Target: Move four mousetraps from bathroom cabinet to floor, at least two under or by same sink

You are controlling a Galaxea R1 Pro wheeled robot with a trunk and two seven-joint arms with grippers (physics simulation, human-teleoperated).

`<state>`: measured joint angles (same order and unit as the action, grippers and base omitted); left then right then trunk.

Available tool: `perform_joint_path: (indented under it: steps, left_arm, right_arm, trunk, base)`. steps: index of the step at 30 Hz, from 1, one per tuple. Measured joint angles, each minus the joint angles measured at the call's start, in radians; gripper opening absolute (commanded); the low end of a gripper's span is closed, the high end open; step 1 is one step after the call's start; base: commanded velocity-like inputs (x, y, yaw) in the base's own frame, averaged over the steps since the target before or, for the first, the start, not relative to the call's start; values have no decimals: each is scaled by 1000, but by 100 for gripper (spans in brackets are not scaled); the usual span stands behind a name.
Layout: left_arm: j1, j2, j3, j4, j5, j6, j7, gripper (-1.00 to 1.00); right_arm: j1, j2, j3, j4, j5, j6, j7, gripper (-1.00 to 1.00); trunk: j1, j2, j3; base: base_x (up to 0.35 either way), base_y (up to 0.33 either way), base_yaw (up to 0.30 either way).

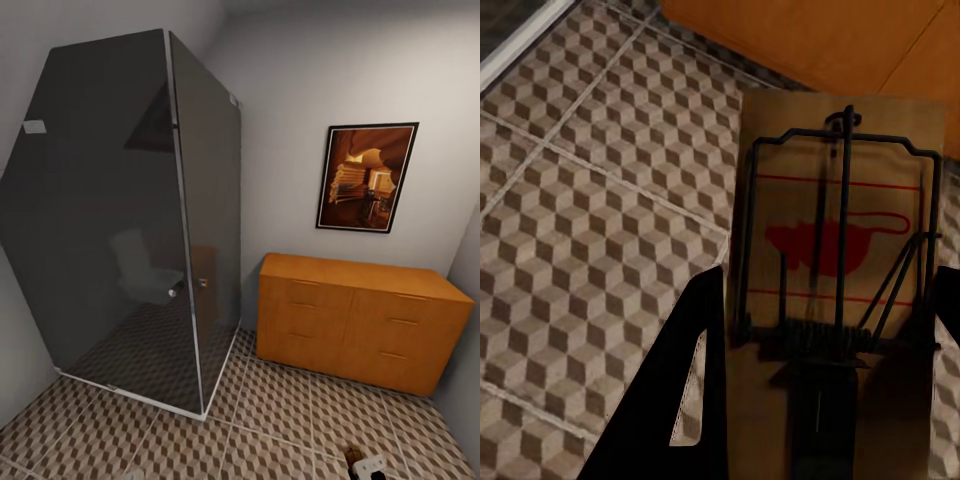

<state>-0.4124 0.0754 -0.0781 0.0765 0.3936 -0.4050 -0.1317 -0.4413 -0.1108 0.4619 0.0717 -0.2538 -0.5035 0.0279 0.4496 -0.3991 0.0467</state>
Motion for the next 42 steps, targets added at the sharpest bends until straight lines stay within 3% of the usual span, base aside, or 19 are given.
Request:
perform_joint_path:
  steps: [42]
  left_arm:
    - [6,-12,0,0,-1,-1,1,-100]
  right_arm:
    - [0,0,0,0,2,1,-2,-100]
  trunk:
    - [0,0,0]
  base:
    - [0,0,299]
